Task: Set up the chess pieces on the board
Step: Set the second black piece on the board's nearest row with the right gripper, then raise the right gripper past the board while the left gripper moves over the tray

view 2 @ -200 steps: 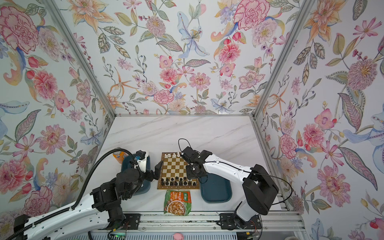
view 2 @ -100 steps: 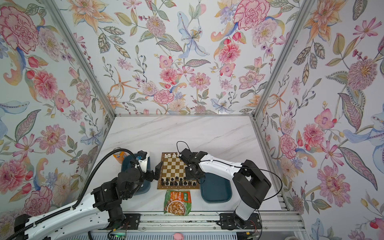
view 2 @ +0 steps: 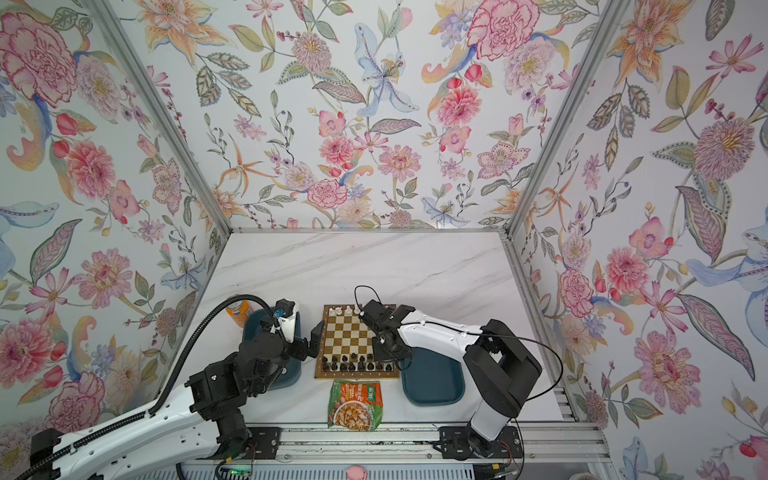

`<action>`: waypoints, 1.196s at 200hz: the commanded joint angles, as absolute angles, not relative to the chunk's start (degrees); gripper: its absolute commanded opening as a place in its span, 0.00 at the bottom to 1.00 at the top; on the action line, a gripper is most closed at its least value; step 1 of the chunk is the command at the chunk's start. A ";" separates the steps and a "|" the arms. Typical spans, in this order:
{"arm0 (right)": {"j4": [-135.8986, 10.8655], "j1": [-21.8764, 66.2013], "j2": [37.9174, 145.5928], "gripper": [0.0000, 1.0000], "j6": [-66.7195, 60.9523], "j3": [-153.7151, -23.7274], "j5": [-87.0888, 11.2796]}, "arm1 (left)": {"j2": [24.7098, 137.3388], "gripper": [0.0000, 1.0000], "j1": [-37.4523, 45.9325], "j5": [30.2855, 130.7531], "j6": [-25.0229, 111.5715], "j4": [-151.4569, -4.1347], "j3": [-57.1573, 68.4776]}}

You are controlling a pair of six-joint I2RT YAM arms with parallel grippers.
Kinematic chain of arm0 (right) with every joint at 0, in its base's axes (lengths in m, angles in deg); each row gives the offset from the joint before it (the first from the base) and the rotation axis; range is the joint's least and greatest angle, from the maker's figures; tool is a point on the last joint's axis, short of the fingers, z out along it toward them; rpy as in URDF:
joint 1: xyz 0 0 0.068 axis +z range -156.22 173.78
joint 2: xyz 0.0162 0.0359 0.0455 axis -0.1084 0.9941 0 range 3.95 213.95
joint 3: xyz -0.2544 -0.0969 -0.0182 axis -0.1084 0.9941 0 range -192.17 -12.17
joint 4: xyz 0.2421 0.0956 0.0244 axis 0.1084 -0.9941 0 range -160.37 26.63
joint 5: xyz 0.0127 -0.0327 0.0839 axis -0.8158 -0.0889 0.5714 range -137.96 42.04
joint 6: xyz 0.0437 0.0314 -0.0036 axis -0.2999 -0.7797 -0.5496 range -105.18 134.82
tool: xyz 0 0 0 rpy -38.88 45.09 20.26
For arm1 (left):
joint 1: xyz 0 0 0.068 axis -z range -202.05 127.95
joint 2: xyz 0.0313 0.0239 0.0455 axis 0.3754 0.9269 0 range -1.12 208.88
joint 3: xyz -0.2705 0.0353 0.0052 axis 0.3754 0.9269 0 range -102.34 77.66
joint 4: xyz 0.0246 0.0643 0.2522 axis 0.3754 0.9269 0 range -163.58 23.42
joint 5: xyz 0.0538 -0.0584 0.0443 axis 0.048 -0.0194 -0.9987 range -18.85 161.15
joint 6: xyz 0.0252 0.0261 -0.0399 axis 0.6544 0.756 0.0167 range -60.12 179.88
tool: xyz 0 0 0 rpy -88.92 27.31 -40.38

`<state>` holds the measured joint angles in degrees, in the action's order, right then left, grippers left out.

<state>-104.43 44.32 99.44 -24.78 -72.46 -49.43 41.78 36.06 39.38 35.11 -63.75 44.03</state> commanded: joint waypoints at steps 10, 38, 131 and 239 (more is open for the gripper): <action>-106.02 44.34 99.10 0.30 -24.48 -72.95 -50.05 | 42.12 0.99 35.09 39.55 36.30 -65.30 43.65; -107.27 43.71 97.97 0.32 -23.55 -74.44 -50.42 | 42.43 0.99 34.65 39.55 36.67 -66.09 43.36; -114.68 37.64 92.34 0.54 -17.99 -85.07 -52.29 | 45.89 0.99 29.68 40.05 34.10 -60.04 40.34; -121.58 36.60 98.33 0.73 -12.20 -104.60 -46.38 | 50.29 0.92 19.47 47.16 15.31 -37.08 38.54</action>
<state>-118.28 36.65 96.94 -13.74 -101.55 -48.71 50.04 22.00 45.06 21.29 -44.17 39.36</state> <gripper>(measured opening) 0.725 0.919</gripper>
